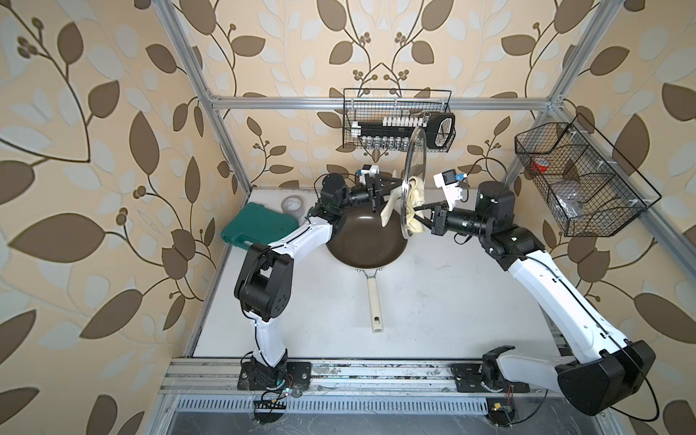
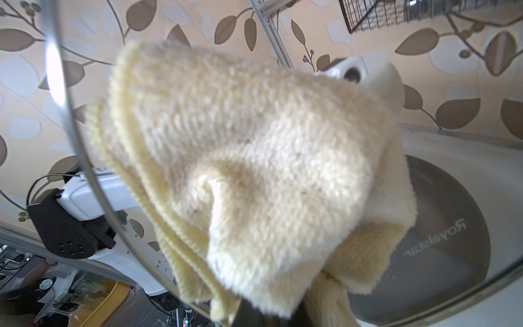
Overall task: Wipe the pot lid with a cloth
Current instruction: Wipe the pot lid.
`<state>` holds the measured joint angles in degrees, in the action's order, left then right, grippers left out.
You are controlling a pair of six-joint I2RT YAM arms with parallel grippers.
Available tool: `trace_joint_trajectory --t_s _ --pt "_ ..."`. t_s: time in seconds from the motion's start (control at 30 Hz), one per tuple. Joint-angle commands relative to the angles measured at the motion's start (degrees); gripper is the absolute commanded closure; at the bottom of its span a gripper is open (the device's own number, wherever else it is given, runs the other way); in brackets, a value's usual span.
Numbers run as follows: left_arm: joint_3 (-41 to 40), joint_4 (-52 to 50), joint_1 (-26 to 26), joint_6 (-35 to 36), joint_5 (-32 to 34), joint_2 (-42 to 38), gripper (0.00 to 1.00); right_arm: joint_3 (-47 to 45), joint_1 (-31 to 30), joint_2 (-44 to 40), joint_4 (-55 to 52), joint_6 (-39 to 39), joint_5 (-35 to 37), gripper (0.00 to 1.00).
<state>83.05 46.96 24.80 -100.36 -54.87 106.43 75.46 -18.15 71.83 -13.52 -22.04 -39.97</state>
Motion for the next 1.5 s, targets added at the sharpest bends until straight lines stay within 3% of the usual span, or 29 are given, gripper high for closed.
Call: trace_joint_trajectory --t_s 0.0,0.2,0.47,0.6,0.77,1.1,1.47 --pt "2.8 12.7 0.4 2.1 1.5 -3.9 1.00 7.3 -0.3 2.2 1.5 -0.9 -0.6 1.00" --pt "2.7 12.5 0.5 1.8 1.7 -4.2 1.00 10.0 -0.4 4.4 3.2 -2.9 -3.8 1.00" --pt "3.9 12.8 0.5 0.9 3.0 -4.1 1.00 -5.6 -1.7 -3.6 5.2 -2.2 -5.6 1.00" --pt "4.7 13.6 0.5 0.0 2.9 -3.9 1.00 -12.2 -1.6 -5.4 2.1 -2.0 0.6 1.00" --pt "4.6 15.9 0.5 -1.6 2.2 -4.1 1.00 -17.2 0.1 -3.2 3.4 -8.1 8.9 1.00" --pt "2.4 17.0 0.6 -2.0 0.0 -5.3 1.00 -8.9 2.0 4.3 1.2 -7.7 9.0 1.00" --pt "-0.3 17.2 0.5 -1.2 0.4 -5.8 1.00 9.5 -0.5 8.5 5.0 -5.0 -1.0 1.00"
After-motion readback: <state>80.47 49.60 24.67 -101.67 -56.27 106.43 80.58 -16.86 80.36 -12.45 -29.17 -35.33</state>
